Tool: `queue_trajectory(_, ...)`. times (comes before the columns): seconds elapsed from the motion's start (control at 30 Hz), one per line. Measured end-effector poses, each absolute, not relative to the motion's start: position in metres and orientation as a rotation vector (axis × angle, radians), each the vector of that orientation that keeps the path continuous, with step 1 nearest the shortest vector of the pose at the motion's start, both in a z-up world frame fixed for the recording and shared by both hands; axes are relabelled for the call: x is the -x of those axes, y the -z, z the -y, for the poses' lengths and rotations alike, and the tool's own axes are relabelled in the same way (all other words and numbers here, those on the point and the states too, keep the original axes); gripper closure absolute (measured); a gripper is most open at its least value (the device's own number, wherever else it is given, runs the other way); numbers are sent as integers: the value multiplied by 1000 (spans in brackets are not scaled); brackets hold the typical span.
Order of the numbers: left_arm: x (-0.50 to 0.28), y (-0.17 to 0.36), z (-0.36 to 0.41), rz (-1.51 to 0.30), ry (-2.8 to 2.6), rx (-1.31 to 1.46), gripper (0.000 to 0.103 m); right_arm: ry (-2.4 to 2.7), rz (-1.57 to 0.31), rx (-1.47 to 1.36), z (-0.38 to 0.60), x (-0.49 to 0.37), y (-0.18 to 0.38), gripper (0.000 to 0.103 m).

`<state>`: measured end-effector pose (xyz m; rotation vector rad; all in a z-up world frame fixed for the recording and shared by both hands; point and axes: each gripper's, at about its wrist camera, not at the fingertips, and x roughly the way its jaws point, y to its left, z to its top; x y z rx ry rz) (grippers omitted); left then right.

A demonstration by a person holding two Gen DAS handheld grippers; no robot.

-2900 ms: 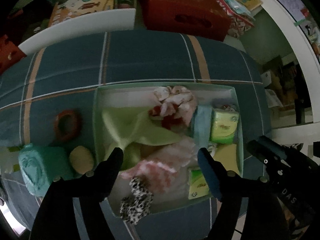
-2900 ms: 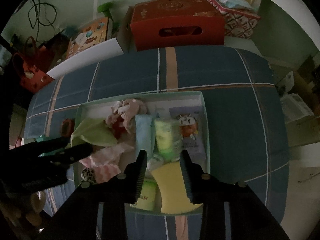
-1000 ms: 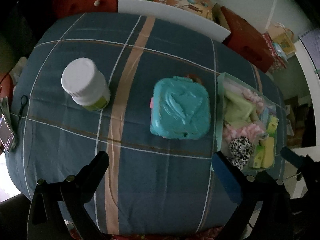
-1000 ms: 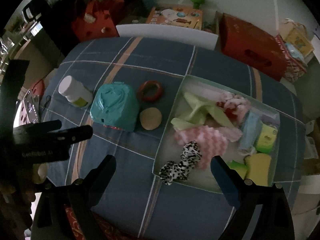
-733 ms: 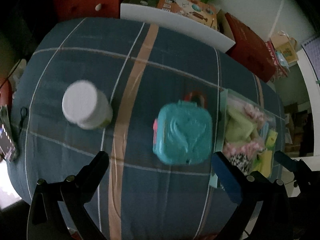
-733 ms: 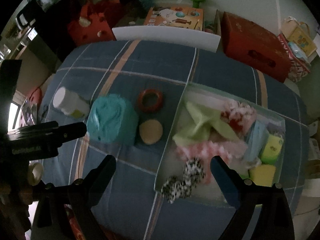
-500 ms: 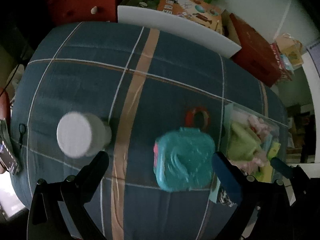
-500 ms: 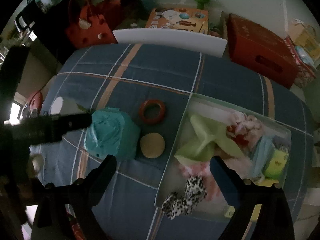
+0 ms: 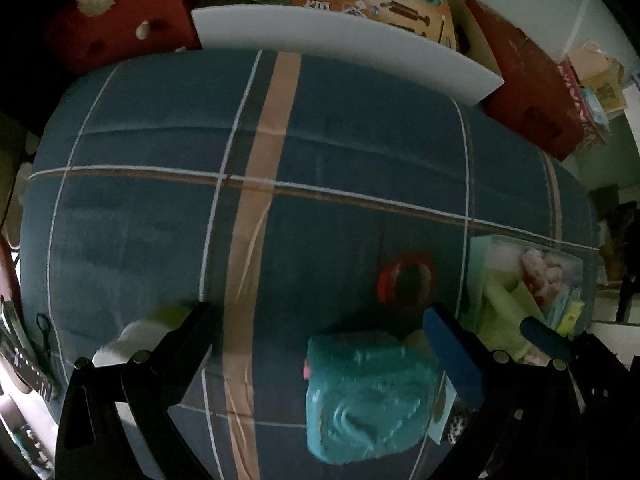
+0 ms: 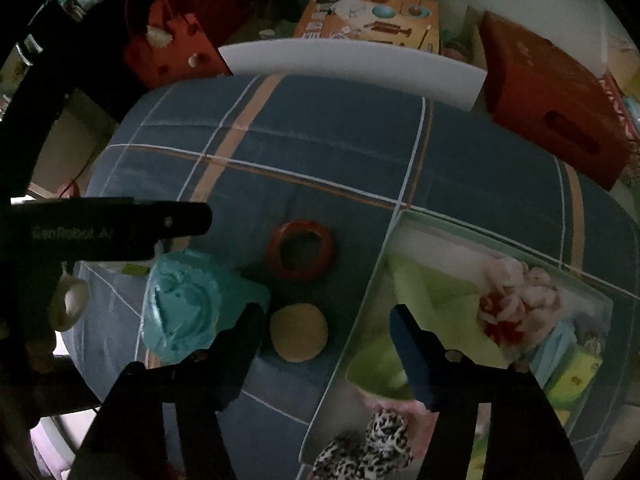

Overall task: Organize soft objects
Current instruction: 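Move the left tool to the red rubber ring while the right tool reaches the beige ball, then grasp the red rubber ring with the left tool while the right tool grasps the beige ball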

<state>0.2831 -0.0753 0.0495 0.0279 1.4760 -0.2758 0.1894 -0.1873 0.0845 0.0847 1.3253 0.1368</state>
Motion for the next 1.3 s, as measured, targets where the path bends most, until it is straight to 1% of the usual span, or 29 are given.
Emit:
queue_trajectory(0.13, -291, -37, 82, -1505, 279, -36, 1, -139, -1329, -102, 189, -198, -76, 38)
queue_trajectory(0.27, -299, -23, 100, -1540, 285, -140, 1, -140, -1329, -108, 198, -197, -75, 46)
queue_trajectory(0.33, -303, -19, 107, -1557, 292, -157, 1, -136, -1327, -98, 201, -198, -77, 46)
queue_trajectory(0.4, -306, -14, 114, -1572, 306, -170, 2, -135, -1324, -92, 204, -199, -80, 50)
queue_trajectory(0.5, -308, -7, 125, -1590, 323, -202, 2, -131, -1320, -86, 211, -199, -83, 51)
queue_trajectory(0.53, -309, -4, 128, -1597, 324, -211, 5, -126, -1320, -86, 214, -199, -84, 51)
queue_trajectory(0.57, -309, 1, 131, -1610, 325, -221, 16, -122, -1320, -87, 217, -199, -85, 51)
queue_trajectory(0.63, -310, 7, 135, -1633, 325, -228, 26, -115, -1316, -87, 221, -199, -87, 51)
queue_trajectory(0.8, -310, 17, 146, -1655, 323, -258, 29, -102, -1310, -103, 233, -199, -89, 51)
queue_trajectory(0.9, -309, 20, 155, -1657, 334, -272, 35, -97, -1307, -117, 239, -199, -89, 51)
queue_trajectory(0.97, -307, 23, 162, -1660, 340, -292, 44, -93, -1308, -121, 242, -198, -89, 51)
queue_trajectory(1.1, -306, 23, 173, -1652, 365, -315, 55, -97, -1310, -119, 241, -195, -90, 51)
queue_trajectory(1.23, -304, 22, 180, -1646, 395, -320, 70, -104, -1308, -116, 239, -194, -91, 51)
queue_trajectory(1.3, -302, 20, 179, -1644, 410, -311, 76, -110, -1311, -116, 237, -194, -91, 54)
